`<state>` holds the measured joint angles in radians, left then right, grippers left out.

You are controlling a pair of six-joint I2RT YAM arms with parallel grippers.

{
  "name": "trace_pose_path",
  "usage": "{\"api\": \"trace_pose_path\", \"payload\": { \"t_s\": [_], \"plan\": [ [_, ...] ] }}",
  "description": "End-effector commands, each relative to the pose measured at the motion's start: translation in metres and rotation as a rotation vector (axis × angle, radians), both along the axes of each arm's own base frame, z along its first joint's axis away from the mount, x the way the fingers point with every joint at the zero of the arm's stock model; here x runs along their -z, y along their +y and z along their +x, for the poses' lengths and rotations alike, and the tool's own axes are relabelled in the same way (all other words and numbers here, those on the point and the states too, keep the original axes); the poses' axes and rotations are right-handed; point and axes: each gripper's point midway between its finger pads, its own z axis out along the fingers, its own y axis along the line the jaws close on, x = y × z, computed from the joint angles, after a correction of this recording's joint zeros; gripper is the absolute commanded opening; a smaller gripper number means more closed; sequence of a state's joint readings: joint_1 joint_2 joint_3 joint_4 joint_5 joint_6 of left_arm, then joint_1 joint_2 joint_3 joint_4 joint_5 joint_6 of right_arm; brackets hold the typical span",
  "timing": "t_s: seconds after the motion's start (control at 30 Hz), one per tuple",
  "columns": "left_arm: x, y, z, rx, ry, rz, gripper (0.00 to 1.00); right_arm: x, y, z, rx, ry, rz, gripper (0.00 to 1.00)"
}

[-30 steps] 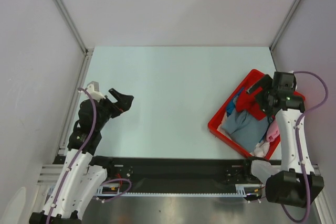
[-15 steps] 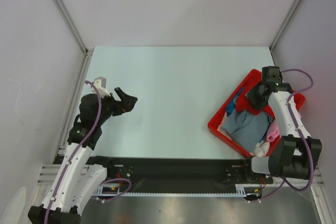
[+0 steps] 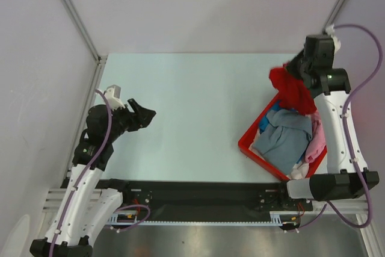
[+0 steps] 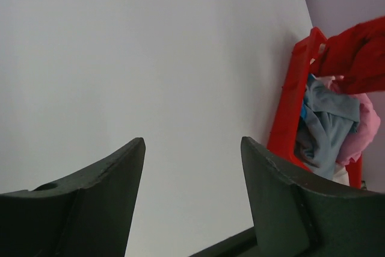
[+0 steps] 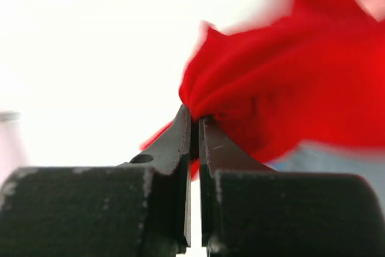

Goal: Fold and stack the t-shirts
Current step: Grab the tshirt from the pile, then move the tshirt to the center of the board, then flatten the tshirt out

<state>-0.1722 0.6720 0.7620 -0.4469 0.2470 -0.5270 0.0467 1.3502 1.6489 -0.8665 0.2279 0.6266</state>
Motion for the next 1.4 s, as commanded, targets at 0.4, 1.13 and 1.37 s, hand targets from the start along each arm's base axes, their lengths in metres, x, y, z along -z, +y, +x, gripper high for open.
{"api": "trace_pose_path", "payload": {
  "t_s": [0.4,1.13,1.37],
  "plan": [
    [-0.062,0.015,-0.057,-0.041,-0.075,-0.030,0.79,-0.119,0.227,-0.055,-0.668,-0.348,0.435,0.62],
    [0.103,-0.103,0.010,0.294,0.382,0.077,0.68,0.189,0.240,-0.124,-1.034,0.299,0.103,0.87],
    [0.127,-0.090,0.080,0.255,0.500,-0.005,0.61,0.209,0.254,-0.079,-1.033,0.321,0.101,0.79]
  ]
}}
